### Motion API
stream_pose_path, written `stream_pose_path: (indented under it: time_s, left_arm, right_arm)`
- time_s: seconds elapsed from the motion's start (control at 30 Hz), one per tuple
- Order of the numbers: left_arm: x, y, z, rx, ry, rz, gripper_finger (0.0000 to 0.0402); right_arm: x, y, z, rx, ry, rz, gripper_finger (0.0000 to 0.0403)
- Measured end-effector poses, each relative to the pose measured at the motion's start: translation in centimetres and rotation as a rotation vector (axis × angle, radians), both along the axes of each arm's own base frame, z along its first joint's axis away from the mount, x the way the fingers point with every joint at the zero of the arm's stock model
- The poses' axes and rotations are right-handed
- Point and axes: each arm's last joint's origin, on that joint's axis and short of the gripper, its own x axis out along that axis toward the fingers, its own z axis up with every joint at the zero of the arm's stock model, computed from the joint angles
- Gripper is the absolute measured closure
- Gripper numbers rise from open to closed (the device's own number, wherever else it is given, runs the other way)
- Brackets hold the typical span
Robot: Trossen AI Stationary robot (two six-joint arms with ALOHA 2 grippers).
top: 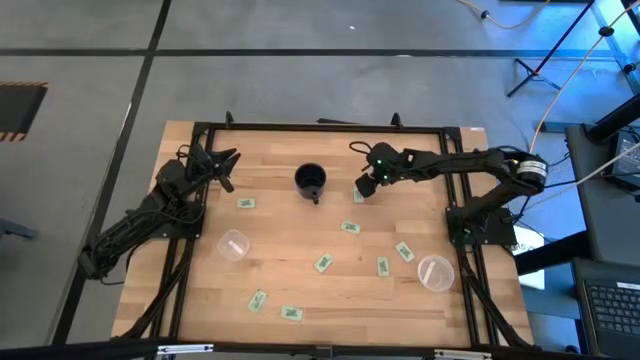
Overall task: Pick and place Stevia / Truvia into bins
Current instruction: Put the stevia packet into the right transparent container
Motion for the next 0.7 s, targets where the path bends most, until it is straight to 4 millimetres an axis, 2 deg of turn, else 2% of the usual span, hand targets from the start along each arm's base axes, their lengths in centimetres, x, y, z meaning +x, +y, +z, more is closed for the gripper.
stream_pose_path:
  time_s: [0.33,0.7]
  left_arm:
    - [0.0,0.0,0.0,-0.004,0.001,0.0,0.0302]
    - [0.0,0.0,0.0,-0.002,0.003,-0.001,0.0302]
  right_arm:
    - [1.1,-0.2,-3.0,0.063,0.032,0.06,0.0156]
    - [1.5,0.7,-3.4,0.037,0.062,0.106,0.0166]
